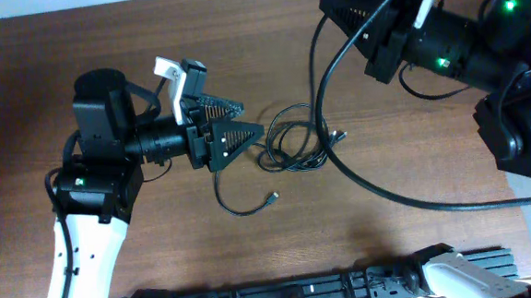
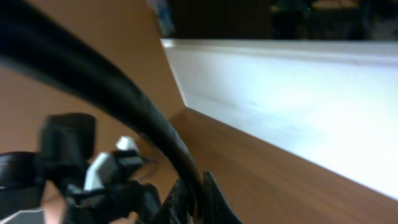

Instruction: Untangle cables

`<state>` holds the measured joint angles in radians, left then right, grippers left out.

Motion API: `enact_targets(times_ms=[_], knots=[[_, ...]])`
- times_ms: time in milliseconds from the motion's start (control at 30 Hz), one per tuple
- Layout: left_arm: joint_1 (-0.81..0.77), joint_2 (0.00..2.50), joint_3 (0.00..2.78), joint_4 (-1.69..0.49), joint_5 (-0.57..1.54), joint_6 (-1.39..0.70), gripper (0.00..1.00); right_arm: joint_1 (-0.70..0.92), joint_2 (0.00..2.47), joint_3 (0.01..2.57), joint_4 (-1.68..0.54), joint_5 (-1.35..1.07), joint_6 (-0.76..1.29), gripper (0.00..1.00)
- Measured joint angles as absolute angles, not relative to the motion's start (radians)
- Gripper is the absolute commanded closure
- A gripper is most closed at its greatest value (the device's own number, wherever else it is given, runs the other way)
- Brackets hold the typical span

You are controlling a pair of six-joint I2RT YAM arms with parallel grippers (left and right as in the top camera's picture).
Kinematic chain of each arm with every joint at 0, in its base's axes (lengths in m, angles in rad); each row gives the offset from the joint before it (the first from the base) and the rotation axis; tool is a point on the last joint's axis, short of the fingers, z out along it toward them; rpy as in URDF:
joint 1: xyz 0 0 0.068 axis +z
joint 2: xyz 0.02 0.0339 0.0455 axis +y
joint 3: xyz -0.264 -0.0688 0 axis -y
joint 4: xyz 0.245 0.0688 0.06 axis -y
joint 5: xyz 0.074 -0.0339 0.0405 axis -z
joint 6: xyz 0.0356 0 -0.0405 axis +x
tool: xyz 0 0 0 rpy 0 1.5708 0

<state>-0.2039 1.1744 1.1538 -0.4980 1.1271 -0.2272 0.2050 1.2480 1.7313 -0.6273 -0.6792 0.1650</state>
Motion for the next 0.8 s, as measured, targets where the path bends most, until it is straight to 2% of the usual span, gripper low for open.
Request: enact_targets(times_ms=[200, 467, 600, 800], knots=[[-0.204, 1.174, 1.154, -0.512, 1.125, -0.227, 0.1, 0.205, 1.248, 1.732, -0.845, -0.406, 0.028, 0.96], [-0.204, 1.174, 1.154, -0.512, 1.125, -0.227, 0.1, 0.205, 1.248, 1.732, -0.96, 0.005, -0.06, 0.96], [-0.204, 1.174, 1.154, -0.513, 1.125, -0.227, 0.1, 0.205, 1.274, 1.733, -1.082, 0.105, -0.113, 0.96], [-0.204, 1.174, 1.154, -0.512, 1.125, -0.227, 0.1, 0.205, 1.386, 1.732, -1.282, 0.131, -0.1, 0.96]])
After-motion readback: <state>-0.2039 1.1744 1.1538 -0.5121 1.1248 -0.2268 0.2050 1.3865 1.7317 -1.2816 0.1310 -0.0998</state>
